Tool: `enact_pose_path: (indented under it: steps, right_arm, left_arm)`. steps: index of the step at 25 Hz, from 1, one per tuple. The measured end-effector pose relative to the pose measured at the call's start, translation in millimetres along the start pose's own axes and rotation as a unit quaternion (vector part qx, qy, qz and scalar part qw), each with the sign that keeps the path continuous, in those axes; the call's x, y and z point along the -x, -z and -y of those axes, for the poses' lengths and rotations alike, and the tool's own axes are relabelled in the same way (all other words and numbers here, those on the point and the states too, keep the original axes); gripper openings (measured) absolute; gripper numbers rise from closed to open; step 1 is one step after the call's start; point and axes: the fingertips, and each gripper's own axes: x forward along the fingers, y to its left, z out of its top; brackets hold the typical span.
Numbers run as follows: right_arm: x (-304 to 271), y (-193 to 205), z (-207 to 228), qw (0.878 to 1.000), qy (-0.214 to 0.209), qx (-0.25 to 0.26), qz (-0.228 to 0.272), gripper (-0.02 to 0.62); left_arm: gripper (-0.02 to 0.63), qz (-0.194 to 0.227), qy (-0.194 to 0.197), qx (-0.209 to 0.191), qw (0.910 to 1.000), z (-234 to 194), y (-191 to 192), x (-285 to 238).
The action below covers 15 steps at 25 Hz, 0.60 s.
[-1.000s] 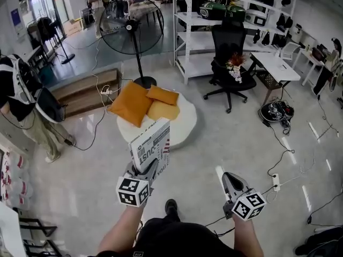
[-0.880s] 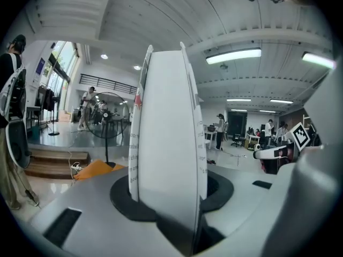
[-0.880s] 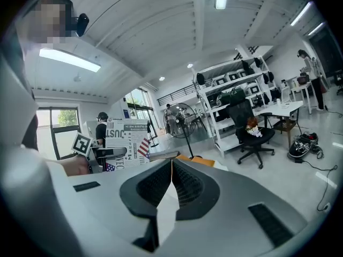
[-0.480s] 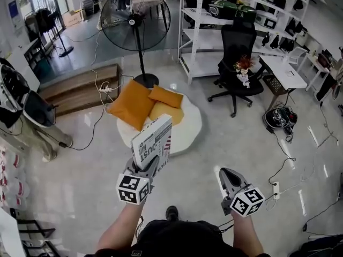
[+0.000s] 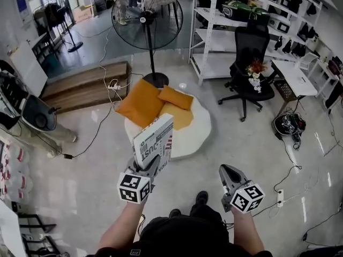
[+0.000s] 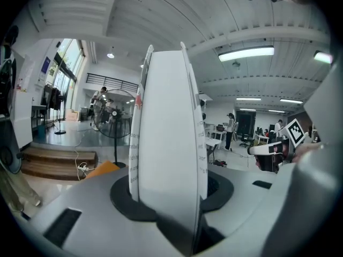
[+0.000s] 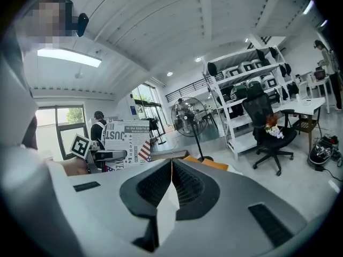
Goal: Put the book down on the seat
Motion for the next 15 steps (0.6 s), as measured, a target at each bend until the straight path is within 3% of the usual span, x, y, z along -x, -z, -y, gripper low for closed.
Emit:
enact_pose_path:
  steps: [6, 15]
  right_arm:
    - [-27.0, -5.9, 41.7, 1.0, -0.004, -0.016, -0.005, 0.009]
    - [-96.7, -39.6, 141.4, 0.999, -0.034, -0.028, -0.02, 0.008]
  left_arm:
    - [0.16, -0.009, -0.008, 0.007, 0.9999, -8.6, -6.4, -43.7]
    - [0.16, -0.029, -0.034, 0.012, 0.9989, -13.9, -32.2, -146.6]
